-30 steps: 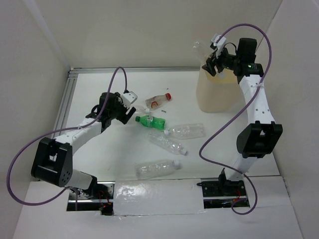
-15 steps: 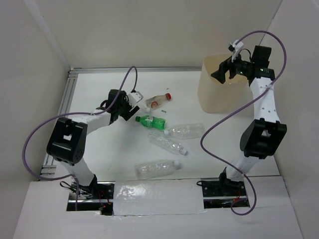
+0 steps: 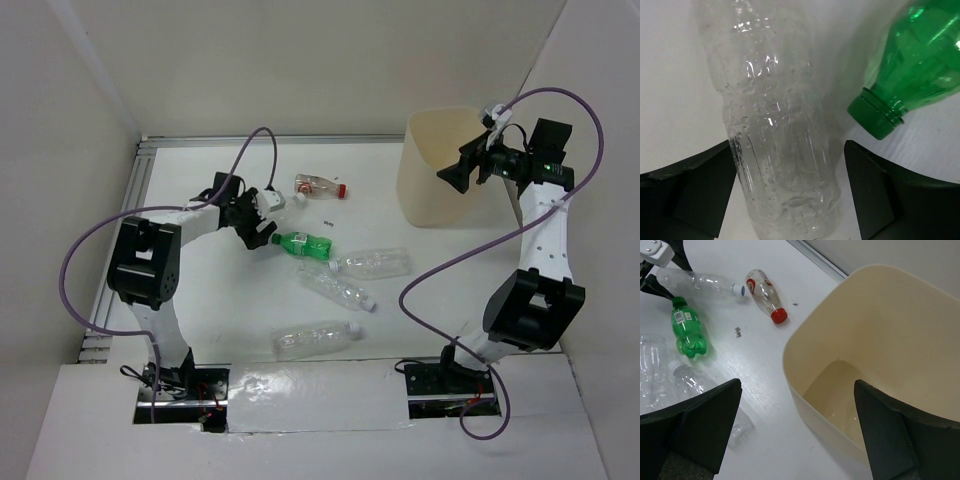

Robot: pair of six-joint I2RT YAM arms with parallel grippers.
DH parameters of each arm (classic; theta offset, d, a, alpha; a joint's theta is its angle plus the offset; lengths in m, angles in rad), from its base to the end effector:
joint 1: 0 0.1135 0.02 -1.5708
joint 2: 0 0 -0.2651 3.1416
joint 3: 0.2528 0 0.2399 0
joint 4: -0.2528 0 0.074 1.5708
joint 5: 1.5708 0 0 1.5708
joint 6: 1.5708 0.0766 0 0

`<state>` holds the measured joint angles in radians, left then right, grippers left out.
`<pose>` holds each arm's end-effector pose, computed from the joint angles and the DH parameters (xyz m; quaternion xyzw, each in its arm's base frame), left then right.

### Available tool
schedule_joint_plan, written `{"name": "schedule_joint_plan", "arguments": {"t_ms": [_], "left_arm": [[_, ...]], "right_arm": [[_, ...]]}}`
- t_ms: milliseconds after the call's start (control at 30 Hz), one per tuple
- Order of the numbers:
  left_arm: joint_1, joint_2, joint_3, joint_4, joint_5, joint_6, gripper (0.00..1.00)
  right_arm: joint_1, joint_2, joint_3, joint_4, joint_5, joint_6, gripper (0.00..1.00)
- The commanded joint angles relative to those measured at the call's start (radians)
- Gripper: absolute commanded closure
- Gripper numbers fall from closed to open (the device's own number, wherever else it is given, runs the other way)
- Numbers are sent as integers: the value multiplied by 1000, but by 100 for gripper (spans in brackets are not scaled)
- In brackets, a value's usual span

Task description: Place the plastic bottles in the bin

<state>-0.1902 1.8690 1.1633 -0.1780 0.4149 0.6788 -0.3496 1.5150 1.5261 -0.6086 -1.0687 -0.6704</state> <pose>0.3919 -0.1069 0.1505 0.4508 0.8066 -0.1085 0.3667 0.3316 -0.0494 0.3784 -0.3566 0.7129 0.1964 0.5710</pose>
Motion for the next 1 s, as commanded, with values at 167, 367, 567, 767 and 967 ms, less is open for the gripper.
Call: {"name": "schedule_joint_plan", "arguments": {"t_ms": [167, 367, 567, 767, 967], "left_arm": [[-41, -16, -8, -40, 1, 28, 39], [-51, 4, 64, -84, -97, -57, 100], [6, -60, 143, -129, -156, -201, 100], [-20, -207, 300, -129, -79, -283, 100], [-207, -222, 440, 166, 83, -551, 100]], "right_arm": [[-6, -41, -18, -20, -54, -7, 0], [-17, -74, -52, -29, -82, -41, 3], [-37, -105, -86, -40, -102, -69, 9], [-58, -133, -133, 9, -79, -29, 88], [-68, -171, -217, 66, 7, 32, 97]]}}
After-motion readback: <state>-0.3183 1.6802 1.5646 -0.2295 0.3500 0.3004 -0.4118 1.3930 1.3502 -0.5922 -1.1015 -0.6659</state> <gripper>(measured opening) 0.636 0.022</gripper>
